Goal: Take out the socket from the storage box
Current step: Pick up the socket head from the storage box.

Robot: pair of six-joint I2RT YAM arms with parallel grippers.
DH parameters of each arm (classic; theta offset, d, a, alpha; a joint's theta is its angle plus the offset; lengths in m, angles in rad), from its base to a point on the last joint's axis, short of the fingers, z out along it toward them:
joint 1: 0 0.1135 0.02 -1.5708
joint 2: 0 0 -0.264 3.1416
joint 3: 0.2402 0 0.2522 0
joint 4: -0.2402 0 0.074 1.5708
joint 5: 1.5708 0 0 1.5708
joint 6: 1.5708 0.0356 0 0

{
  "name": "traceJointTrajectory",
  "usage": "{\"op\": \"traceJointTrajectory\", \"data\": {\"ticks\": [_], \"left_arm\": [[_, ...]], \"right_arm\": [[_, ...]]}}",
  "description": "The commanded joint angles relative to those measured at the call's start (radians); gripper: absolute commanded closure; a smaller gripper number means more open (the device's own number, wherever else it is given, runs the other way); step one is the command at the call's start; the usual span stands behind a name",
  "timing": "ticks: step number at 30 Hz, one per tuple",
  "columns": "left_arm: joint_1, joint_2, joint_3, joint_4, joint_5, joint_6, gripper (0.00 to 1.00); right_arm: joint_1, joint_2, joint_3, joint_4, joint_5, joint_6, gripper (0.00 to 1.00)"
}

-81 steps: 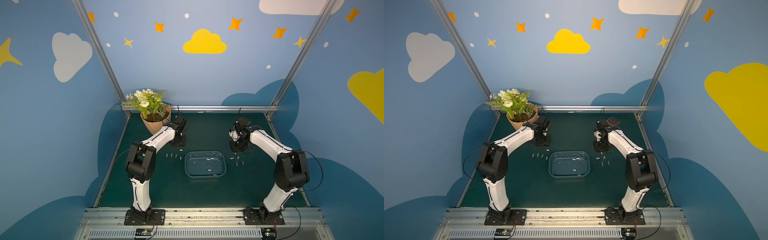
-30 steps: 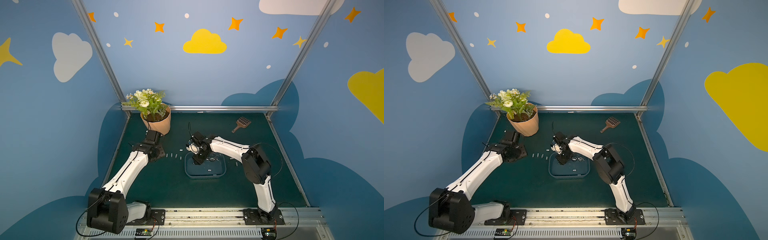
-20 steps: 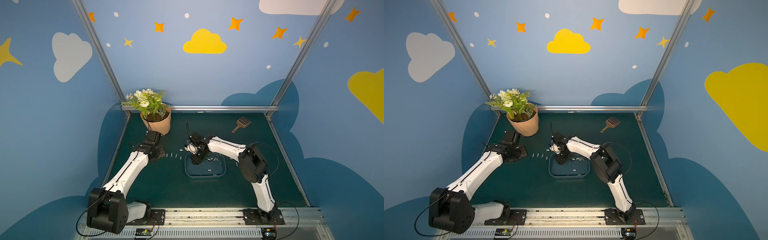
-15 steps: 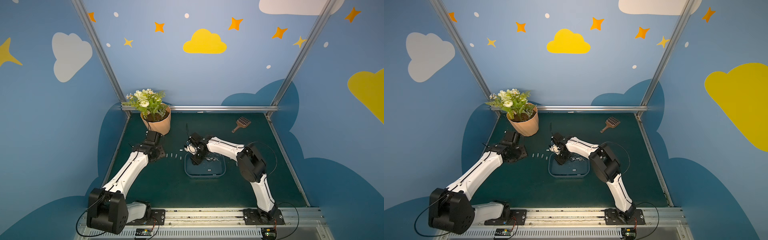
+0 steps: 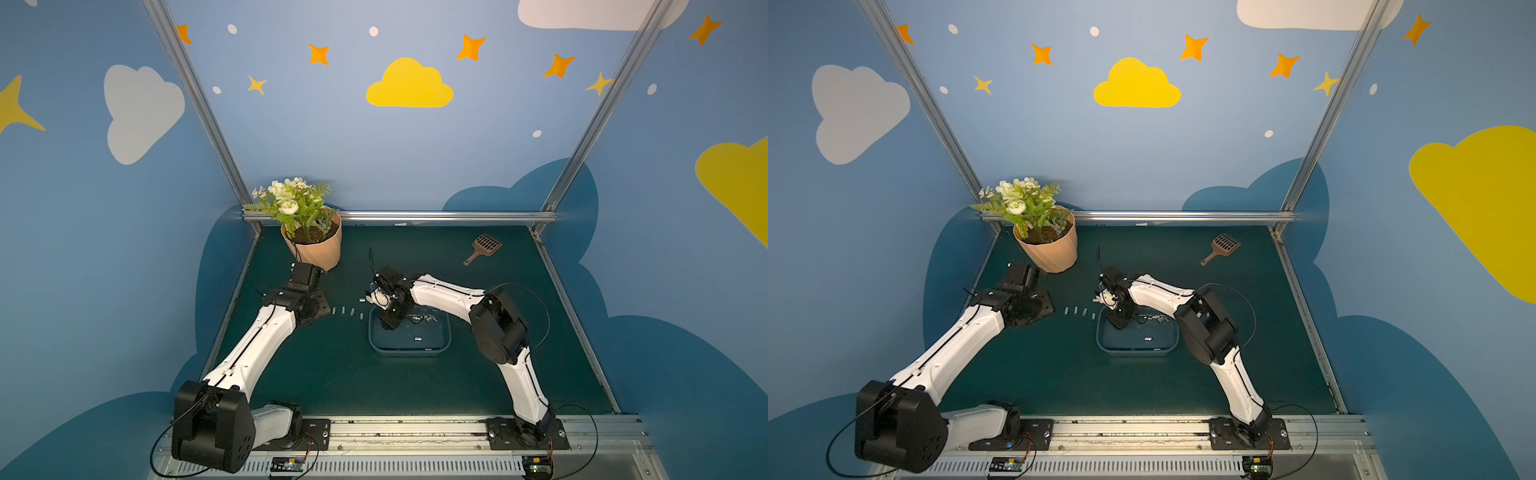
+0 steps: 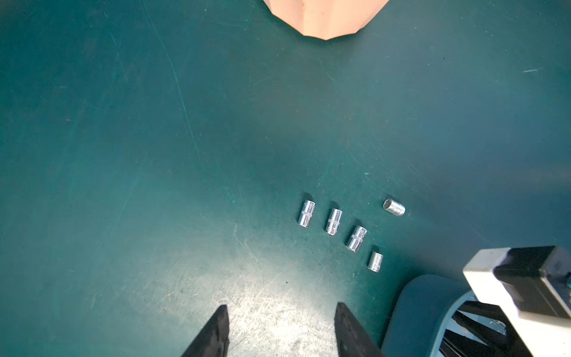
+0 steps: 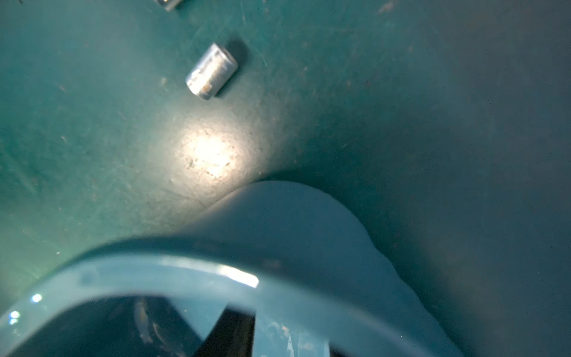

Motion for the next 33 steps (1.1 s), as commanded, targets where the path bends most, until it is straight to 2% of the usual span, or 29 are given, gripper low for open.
{"op": "traceJointTrajectory", "data": {"ticks": [1, 9, 19, 27, 33], "left_arm": [[0.005, -0.019, -0.014, -0.002, 0.009, -0.007, 0.44], [0.005, -0.022, -0.008, -0.002, 0.014, -0.005, 0.44], [0.006, -0.003, 0.025, 0.0, 0.055, 0.048, 0.44], [0.005, 0.023, 0.051, 0.027, 0.11, 0.068, 0.44], [0.001, 0.049, 0.064, 0.042, 0.145, 0.073, 0.45]], "right_arm": [[0.006, 0.037, 0.018, -0.006, 0.014, 0.009, 0.69], [0.004, -0.015, 0.004, -0.007, 0.028, 0.008, 0.79], [-0.036, -0.261, -0.081, -0.006, -0.003, 0.03, 0.8], [-0.196, -0.443, -0.214, -0.027, 0.055, 0.075, 0.81], [-0.362, -0.453, -0.289, -0.084, 0.101, 0.084, 0.83]]}}
